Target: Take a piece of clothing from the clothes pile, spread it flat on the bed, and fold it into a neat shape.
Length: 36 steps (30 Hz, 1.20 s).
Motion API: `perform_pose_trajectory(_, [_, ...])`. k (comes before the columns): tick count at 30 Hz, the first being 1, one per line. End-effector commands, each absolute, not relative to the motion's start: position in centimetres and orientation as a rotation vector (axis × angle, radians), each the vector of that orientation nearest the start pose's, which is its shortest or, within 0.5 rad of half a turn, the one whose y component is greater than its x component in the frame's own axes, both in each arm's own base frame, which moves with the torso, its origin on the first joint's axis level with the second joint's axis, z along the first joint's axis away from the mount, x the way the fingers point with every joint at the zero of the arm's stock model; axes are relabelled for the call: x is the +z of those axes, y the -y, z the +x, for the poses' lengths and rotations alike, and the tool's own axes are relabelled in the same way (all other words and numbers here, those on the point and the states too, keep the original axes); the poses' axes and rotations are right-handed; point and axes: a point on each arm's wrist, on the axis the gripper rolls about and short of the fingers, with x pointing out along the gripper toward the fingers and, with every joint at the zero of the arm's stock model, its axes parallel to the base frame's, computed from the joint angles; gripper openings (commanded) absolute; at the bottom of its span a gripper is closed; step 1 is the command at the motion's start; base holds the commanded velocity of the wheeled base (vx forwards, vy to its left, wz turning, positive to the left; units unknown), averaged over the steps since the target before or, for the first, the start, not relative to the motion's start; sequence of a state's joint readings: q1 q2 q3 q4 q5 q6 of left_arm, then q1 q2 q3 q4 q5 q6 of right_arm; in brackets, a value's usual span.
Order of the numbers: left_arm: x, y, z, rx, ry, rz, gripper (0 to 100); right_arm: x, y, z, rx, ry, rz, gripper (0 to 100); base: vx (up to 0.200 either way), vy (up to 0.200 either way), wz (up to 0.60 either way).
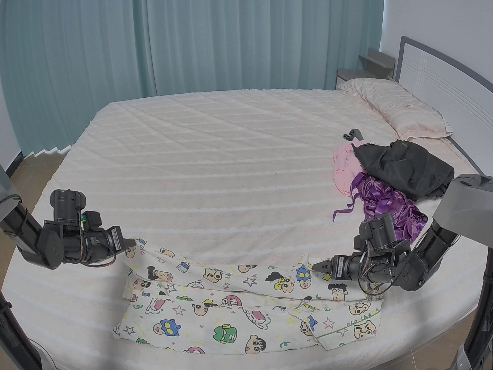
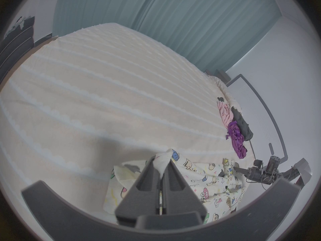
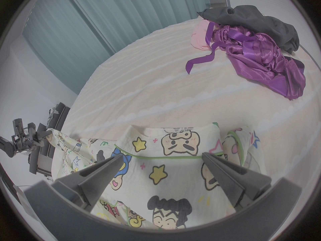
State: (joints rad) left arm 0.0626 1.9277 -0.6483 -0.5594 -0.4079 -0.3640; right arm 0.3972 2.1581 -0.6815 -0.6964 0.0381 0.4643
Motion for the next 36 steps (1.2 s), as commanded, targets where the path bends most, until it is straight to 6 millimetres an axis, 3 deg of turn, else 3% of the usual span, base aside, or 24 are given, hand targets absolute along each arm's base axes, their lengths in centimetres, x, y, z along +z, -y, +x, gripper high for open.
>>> perform_pose_trajectory(1, [7.8,-0.8,31.5,-0.221,-0.716,-0.506,0,0.8,-12.9,30.6,0.217,-0.855,0.291,100,0.000,0.000,0.00])
perform_pose_trajectory(11, [8.8,-0.6,32.7,-0.294,-0.615,-0.498,0,0.7,-12.9,30.6,0.217,-0.856,0.294,100,0.000,0.000,0.00])
perform_pose_trajectory(18, [7.5,-0.8,32.7,-0.293,-0.604,-0.496,0,0.7,-12.9,30.6,0.214,-0.857,0.301,100,0.000,0.000,0.00])
perform_pose_trajectory(31, [5.4,-2.9,28.0,-0.227,-0.669,-0.443,0,0.6,-12.8,30.4,0.211,-0.863,0.302,100,0.000,0.000,0.00])
perform_pose_trajectory(36, [3.5,-2.9,25.8,-0.231,-0.758,-0.396,0,0.7,-12.7,30.4,0.208,-0.864,0.303,100,0.000,0.000,0.00])
